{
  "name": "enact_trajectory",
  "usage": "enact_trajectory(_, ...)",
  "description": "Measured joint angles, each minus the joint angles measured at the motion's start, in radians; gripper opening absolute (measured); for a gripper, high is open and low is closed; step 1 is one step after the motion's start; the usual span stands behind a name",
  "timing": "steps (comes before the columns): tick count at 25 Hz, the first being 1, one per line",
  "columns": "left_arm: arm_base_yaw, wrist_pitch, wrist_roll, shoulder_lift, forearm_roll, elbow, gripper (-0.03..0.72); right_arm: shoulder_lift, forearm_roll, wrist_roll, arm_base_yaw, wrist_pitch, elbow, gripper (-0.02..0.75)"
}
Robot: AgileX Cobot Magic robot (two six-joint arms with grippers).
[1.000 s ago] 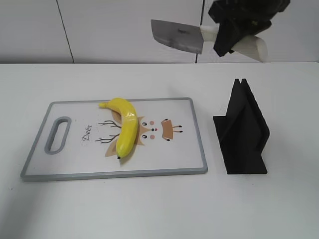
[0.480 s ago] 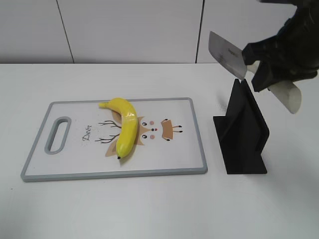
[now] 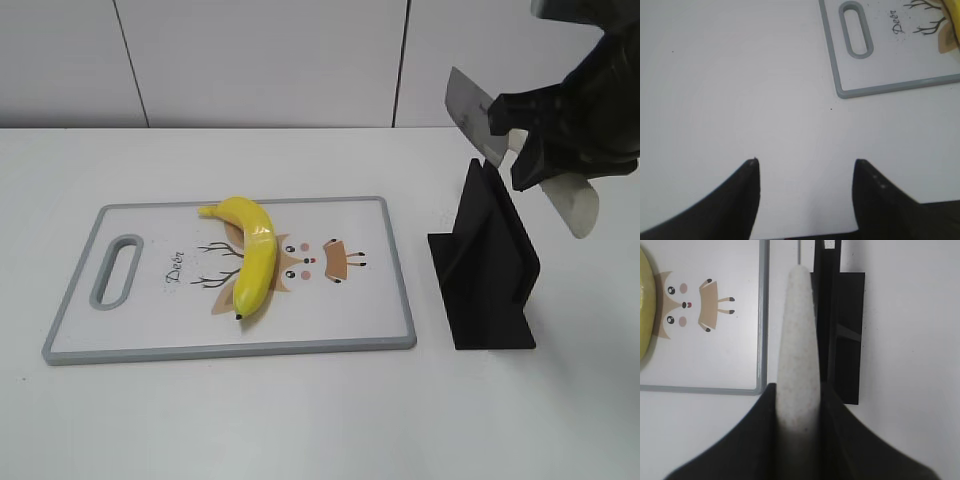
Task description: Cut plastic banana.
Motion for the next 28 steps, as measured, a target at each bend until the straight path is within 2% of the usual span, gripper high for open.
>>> enact_trajectory(11,0.000,-0.005,0.000,-0.420,0.000,0.115,0.532,-0.022,-0.031,0.049,0.000,0.002,0.002,0.167)
enact_trajectory(28,0.000,-0.013,0.000,-0.440,0.000,0.118,0.521,-0.014,-0.031,0.071,0.000,-0.069,0.183,0.167)
